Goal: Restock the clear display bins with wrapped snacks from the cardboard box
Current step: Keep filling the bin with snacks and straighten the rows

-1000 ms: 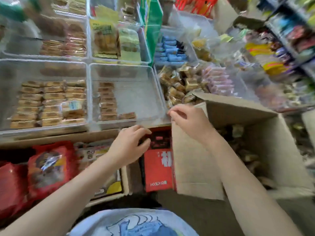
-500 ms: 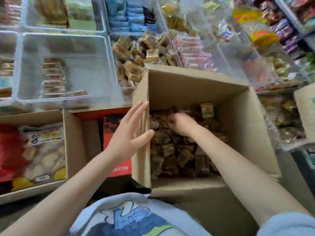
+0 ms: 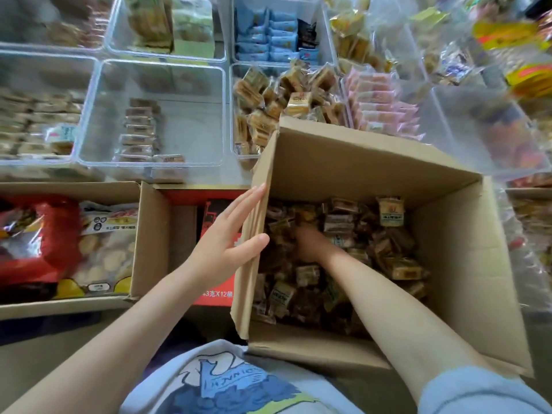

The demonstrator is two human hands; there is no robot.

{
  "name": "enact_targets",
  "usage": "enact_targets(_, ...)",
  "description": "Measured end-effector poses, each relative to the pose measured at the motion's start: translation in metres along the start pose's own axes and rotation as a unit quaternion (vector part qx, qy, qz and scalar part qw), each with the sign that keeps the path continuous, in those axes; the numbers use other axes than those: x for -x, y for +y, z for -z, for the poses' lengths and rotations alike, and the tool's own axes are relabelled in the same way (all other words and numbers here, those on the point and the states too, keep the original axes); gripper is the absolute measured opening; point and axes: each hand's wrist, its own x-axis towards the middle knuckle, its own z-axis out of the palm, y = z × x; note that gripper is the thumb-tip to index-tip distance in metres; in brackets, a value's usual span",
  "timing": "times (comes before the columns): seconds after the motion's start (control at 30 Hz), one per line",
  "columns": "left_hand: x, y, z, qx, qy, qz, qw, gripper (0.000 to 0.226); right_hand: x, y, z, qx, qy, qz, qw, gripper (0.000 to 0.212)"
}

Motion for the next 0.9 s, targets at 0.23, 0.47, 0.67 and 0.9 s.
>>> enact_targets(0.23, -0.008, 0.003, 0.010, -0.008, -0.003, -0.010, 1.000, 0.070, 0.073, -0.013, 0.106, -0.484, -0.045, 0.011, 0.874, 0.035)
enact_targets(0.47, -0.023, 0.035, 0.052, 0.054, 0.029, -0.101, 0.993, 0.076, 0.131, -0.084, 0.145, -0.621, -0.140, 0.159, 0.755, 0.033)
enact_targets(0.67, -0.026, 0.041, 0.123, 0.090, 0.062, -0.120, 0.987, 0.040, 0.127, -0.173, 0.147, -0.576, -0.085, 0.120, 0.804, 0.054)
enact_targets(0.9, 0.001, -0.031, 0.235, 0.150, 0.105, 0.021, 0.983, 0.042, 0.061, -0.288, 0.138, -0.504, -0.131, 0.071, 0.851, 0.074)
